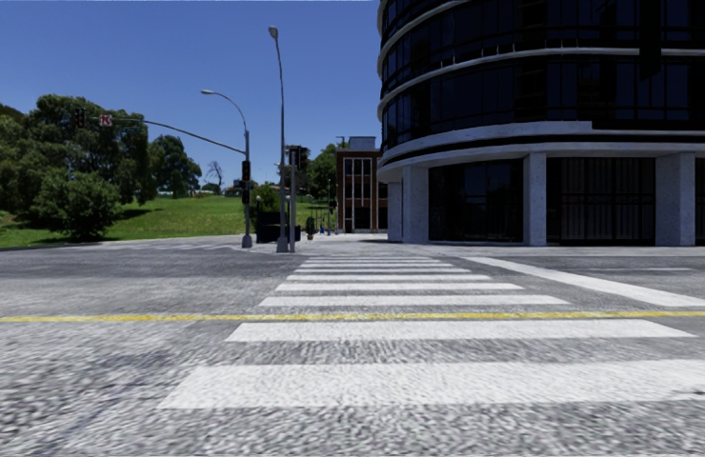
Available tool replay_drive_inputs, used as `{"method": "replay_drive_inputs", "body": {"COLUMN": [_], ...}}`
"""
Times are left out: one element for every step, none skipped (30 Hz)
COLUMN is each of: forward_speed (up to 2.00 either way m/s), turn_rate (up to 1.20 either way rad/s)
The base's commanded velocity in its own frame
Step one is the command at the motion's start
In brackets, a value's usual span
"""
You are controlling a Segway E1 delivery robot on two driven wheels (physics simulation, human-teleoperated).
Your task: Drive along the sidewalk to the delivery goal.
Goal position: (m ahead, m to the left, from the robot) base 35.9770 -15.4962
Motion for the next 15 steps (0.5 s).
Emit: {"method": "replay_drive_inputs", "body": {"forward_speed": [2.0,2.0,2.0,2.0,2.0,2.0,2.0,2.0,2.0,2.0,2.0,2.0,2.0,2.0,2.0], "turn_rate": [0.0,0.0,0.0,0.0,0.0,0.0,0.0,0.0,0.0,0.0,0.0,0.0,0.0,0.0,0.0]}}
